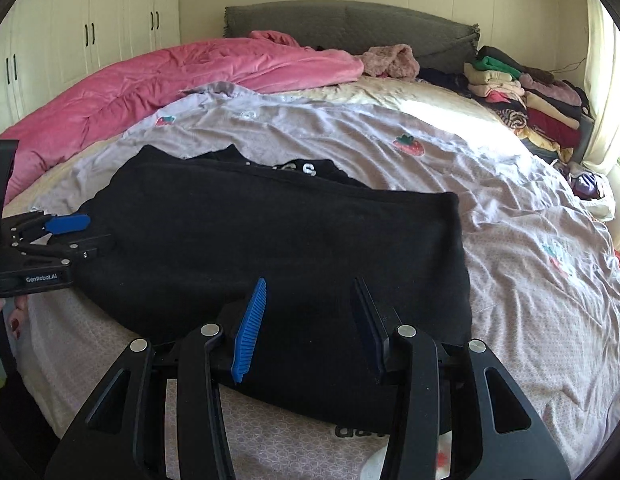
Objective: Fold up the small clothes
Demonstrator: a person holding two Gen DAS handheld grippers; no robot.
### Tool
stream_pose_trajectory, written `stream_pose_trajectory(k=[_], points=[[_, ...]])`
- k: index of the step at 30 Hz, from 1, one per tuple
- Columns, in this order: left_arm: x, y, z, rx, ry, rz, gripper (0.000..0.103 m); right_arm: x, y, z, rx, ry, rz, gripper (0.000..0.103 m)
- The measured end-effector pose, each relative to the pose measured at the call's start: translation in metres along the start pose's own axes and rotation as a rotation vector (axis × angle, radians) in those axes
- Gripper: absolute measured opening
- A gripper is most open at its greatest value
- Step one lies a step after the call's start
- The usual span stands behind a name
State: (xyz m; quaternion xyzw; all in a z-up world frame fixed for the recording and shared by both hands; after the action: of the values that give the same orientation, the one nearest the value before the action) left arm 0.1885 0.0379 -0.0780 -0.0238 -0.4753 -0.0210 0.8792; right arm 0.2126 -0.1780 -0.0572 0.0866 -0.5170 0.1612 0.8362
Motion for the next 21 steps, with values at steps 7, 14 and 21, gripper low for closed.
stream_pose_trajectory(k=[7, 14, 21], points=[[-0.002, 0.002, 0.001, -0.016, -0.007, 0.015, 0.061, -0.031, -0.037, -0.005, -0.078, 0.115, -0.022, 0.043], [0.000, 0.002, 0.004, -0.017, -0.018, 0.031, 0.061, -0.044, -0.046, 0.002, -0.106, 0.111, -0.034, 0.045], [0.002, 0.003, 0.012, -0.024, -0.031, 0.055, 0.065, -0.042, -0.046, 0.003, -0.110, 0.109, -0.051, 0.045]])
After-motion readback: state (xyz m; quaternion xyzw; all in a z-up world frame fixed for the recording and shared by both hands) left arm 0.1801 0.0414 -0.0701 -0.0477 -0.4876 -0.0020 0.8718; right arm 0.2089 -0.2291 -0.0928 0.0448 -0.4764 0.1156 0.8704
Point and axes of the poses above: each gripper's, at about its wrist camera, not at the fingertips, and z roughly against the way its jaws point, y to its left, x to its top, the point moved 5 cm from there along -z, roughly the way its jaws point, and after that the axes turned 15 degrees about -y, right-handed, at the moved point
